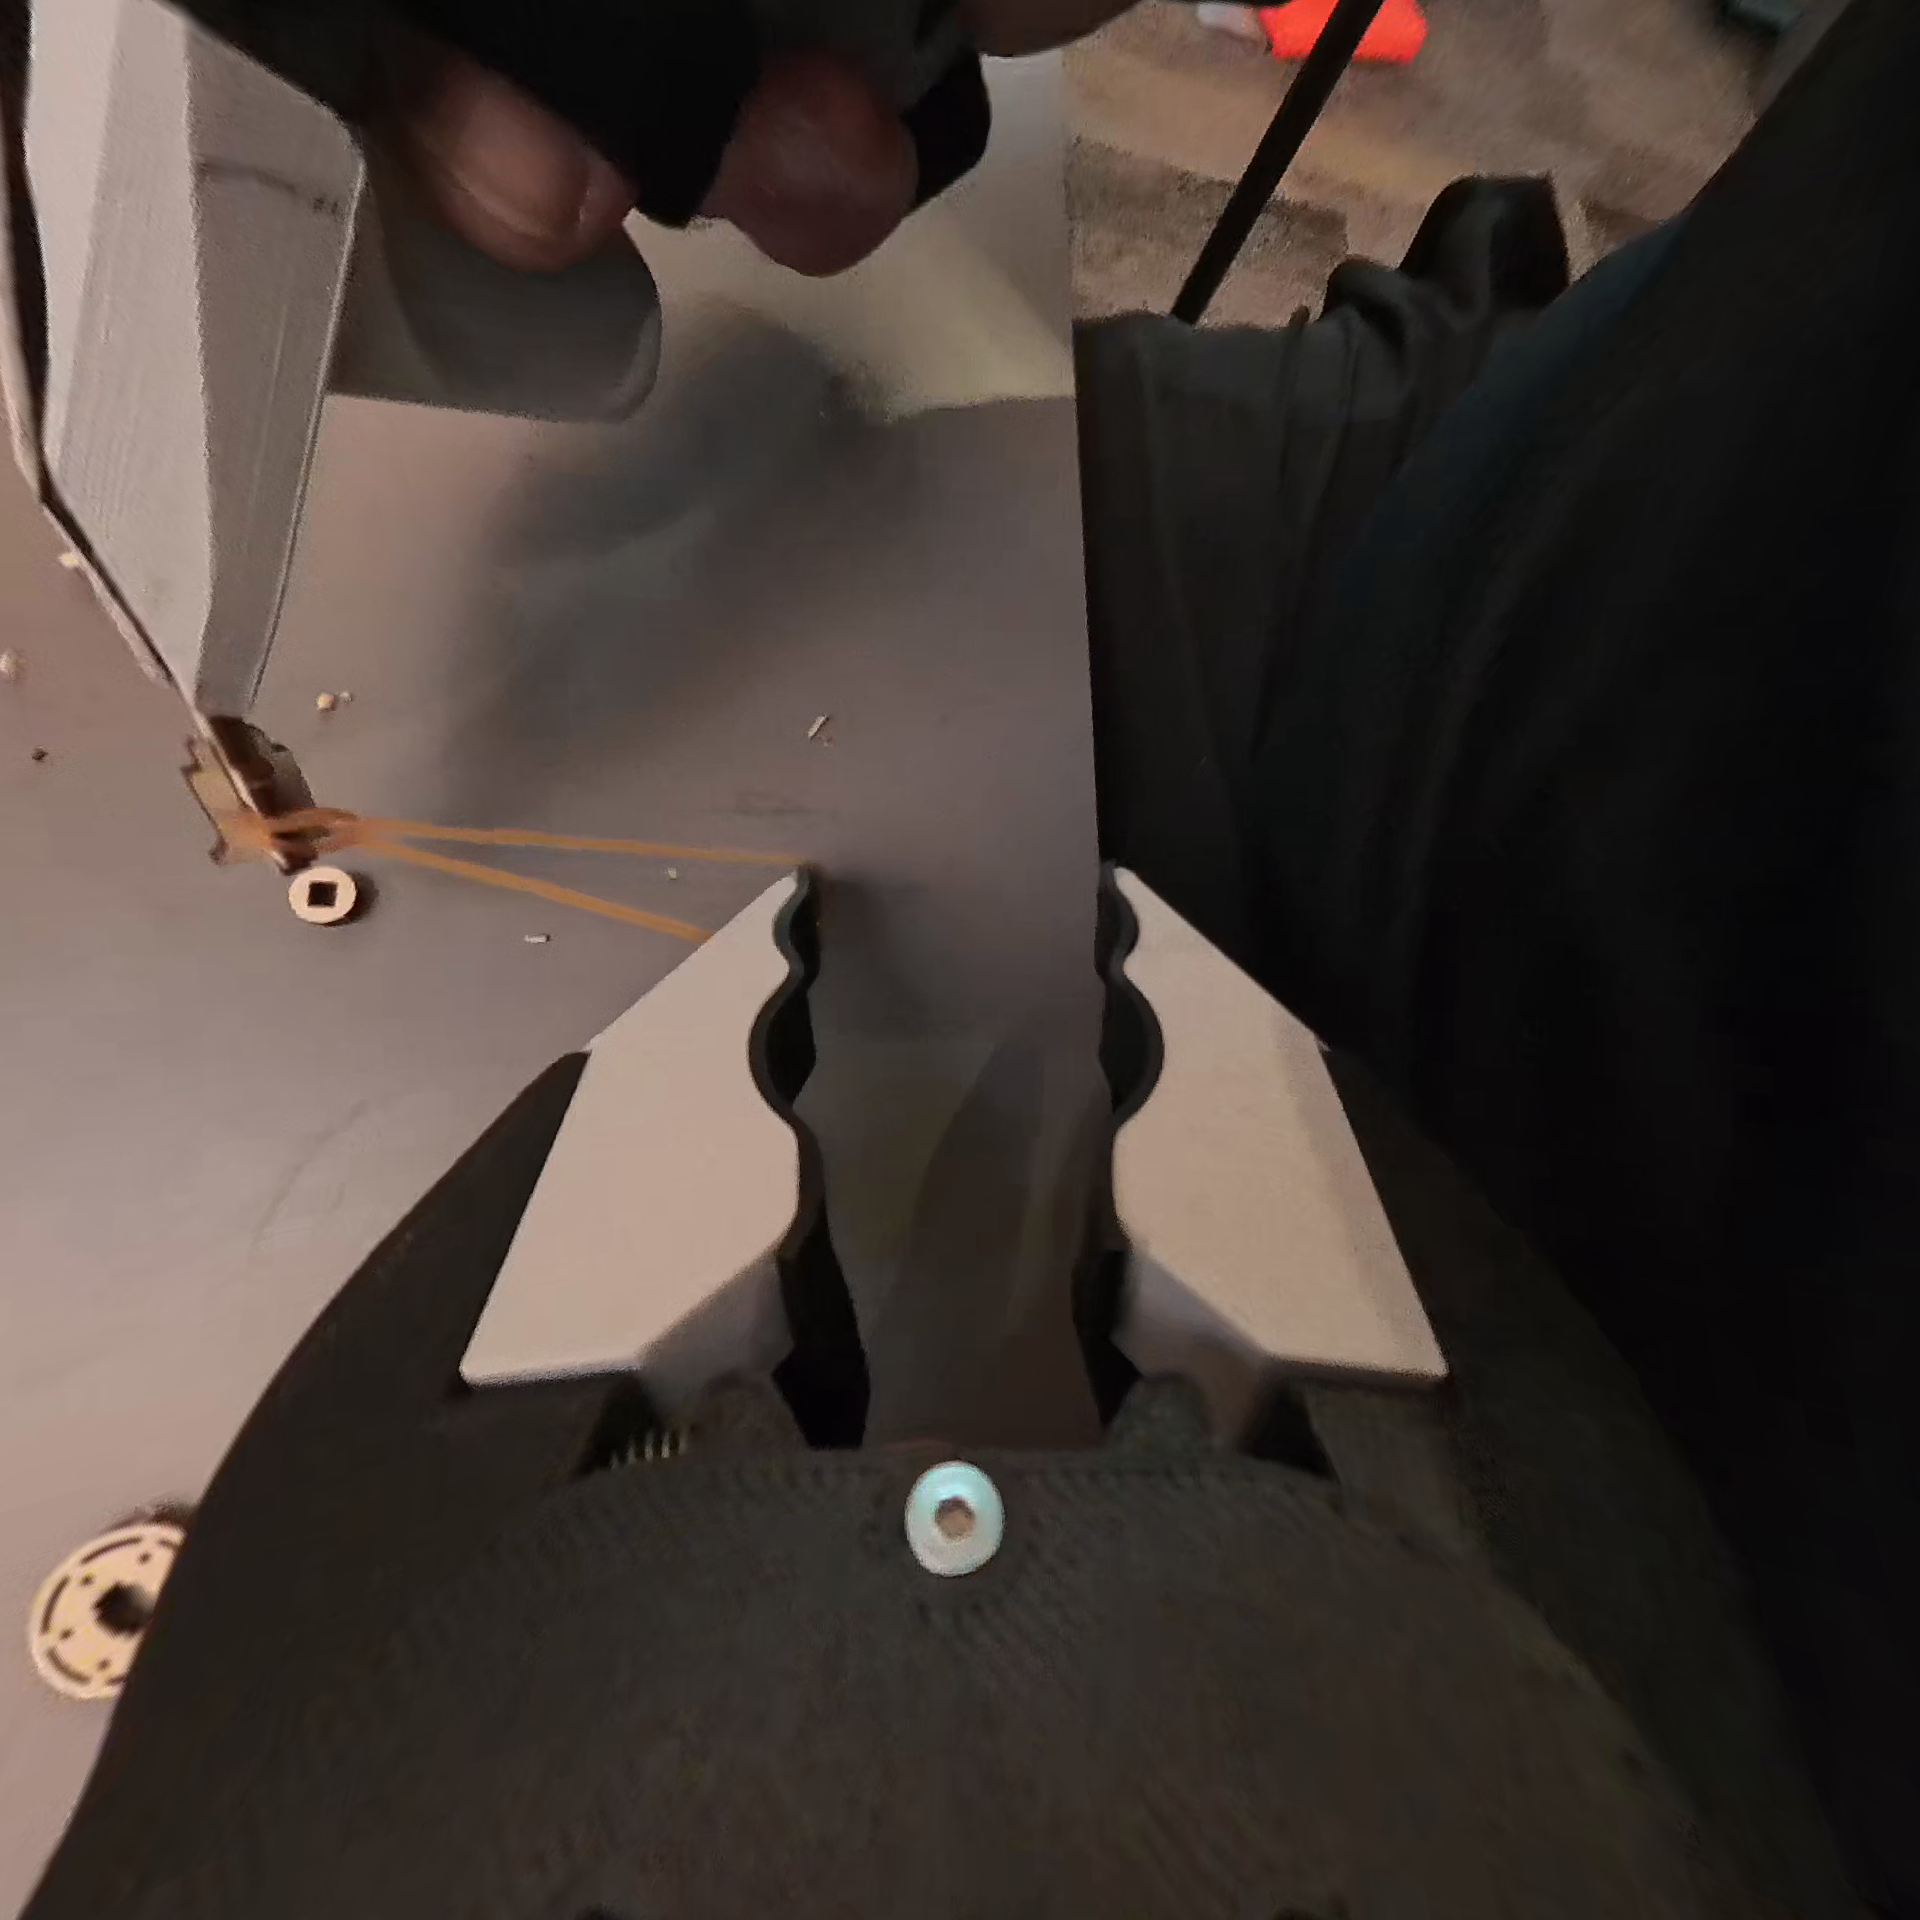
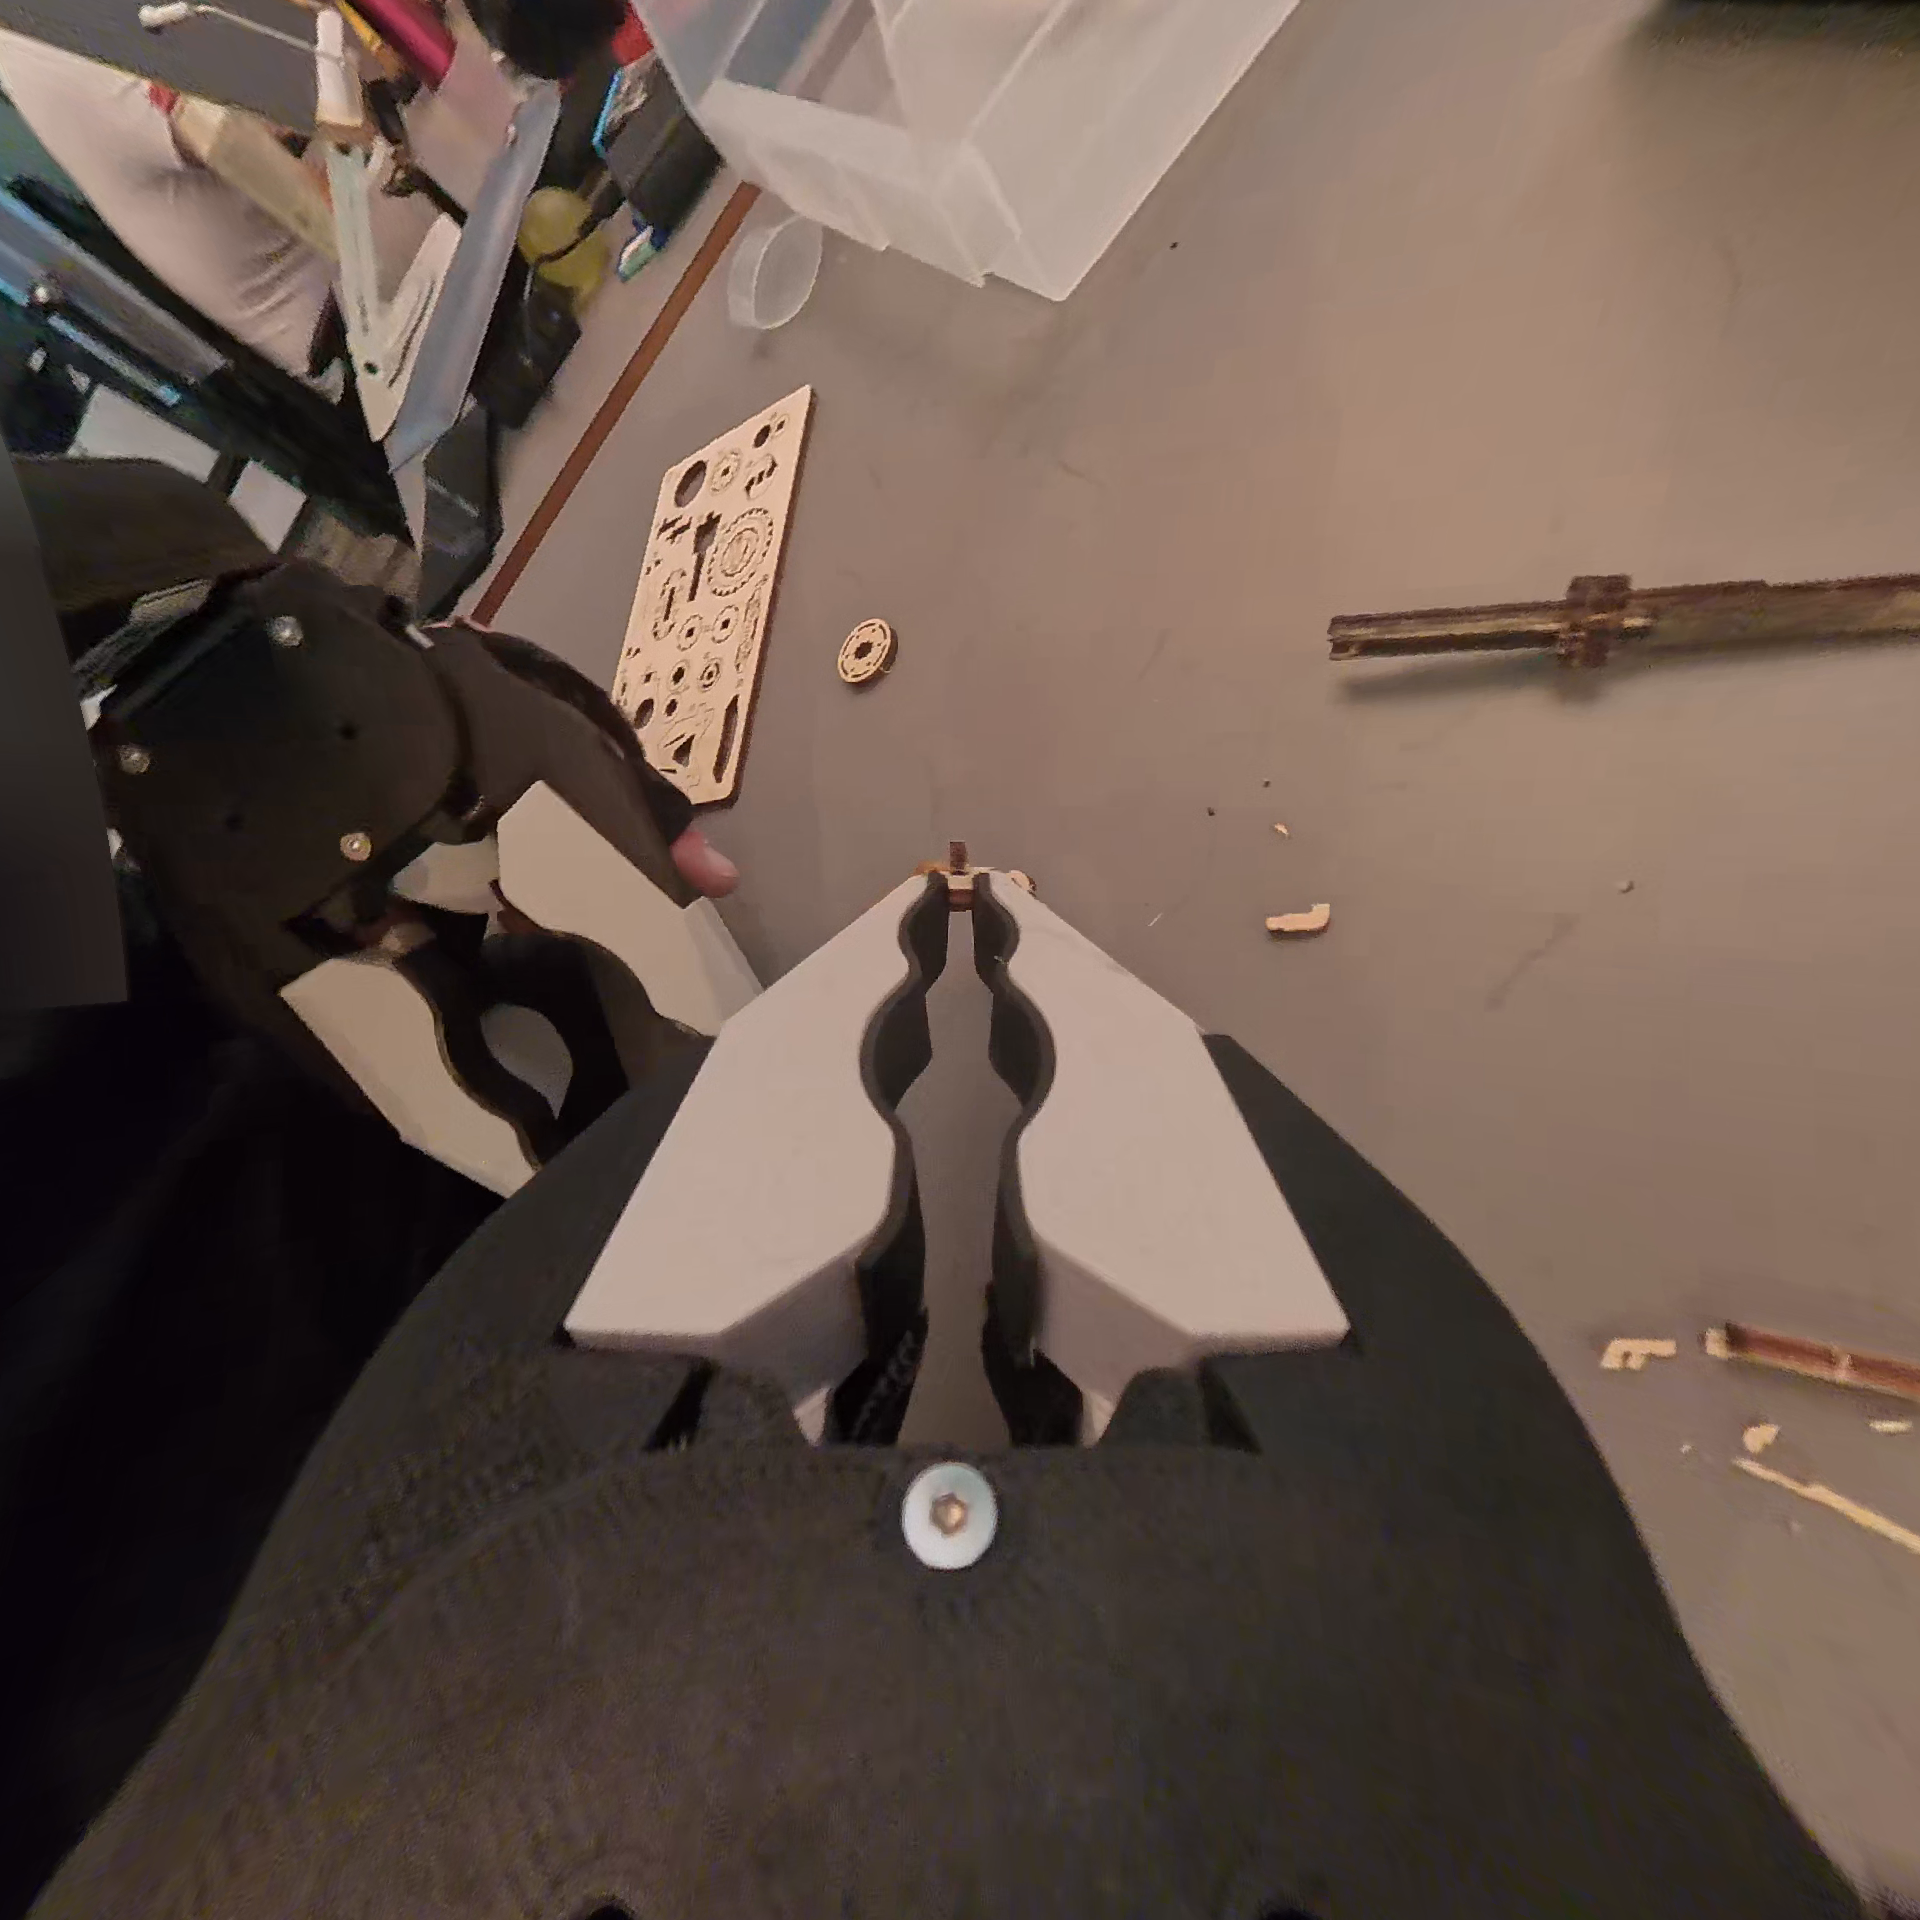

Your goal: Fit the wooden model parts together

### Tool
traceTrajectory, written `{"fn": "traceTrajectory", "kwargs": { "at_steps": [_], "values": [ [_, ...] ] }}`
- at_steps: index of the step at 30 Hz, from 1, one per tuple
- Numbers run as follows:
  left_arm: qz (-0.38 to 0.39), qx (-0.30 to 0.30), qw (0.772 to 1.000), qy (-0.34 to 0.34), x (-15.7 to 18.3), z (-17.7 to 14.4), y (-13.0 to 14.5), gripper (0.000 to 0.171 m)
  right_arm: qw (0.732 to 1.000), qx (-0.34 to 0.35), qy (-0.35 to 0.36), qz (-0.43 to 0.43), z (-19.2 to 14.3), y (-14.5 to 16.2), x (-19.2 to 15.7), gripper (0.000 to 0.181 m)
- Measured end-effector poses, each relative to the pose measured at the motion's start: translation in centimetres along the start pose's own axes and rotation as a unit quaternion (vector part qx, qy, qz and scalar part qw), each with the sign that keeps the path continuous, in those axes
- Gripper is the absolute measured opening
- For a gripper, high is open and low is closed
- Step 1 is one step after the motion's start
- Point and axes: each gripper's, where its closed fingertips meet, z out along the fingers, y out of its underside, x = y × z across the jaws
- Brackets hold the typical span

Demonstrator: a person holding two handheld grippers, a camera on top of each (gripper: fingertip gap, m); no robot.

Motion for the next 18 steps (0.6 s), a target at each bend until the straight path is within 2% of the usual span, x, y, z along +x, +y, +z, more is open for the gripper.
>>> {"fn": "traceTrajectory", "kwargs": {
  "at_steps": [10,14,18],
  "values": [
    [0.013,0.003,1.000,0.002,-0.5,-0.1,0.1,0.051,0.997,-0.001,0.080,0.014,1.0,0.7,1.1,0.002],
    [0.012,0.010,1.000,0.003,-0.4,-0.2,0.0,0.052,0.994,-0.038,0.095,-0.049,1.2,0.4,1.2,0.002],
    [0.011,0.012,1.000,0.002,-0.5,0.1,-0.2,0.052,0.981,-0.117,0.064,-0.139,1.7,0.2,1.0,0.002]
  ]
}}
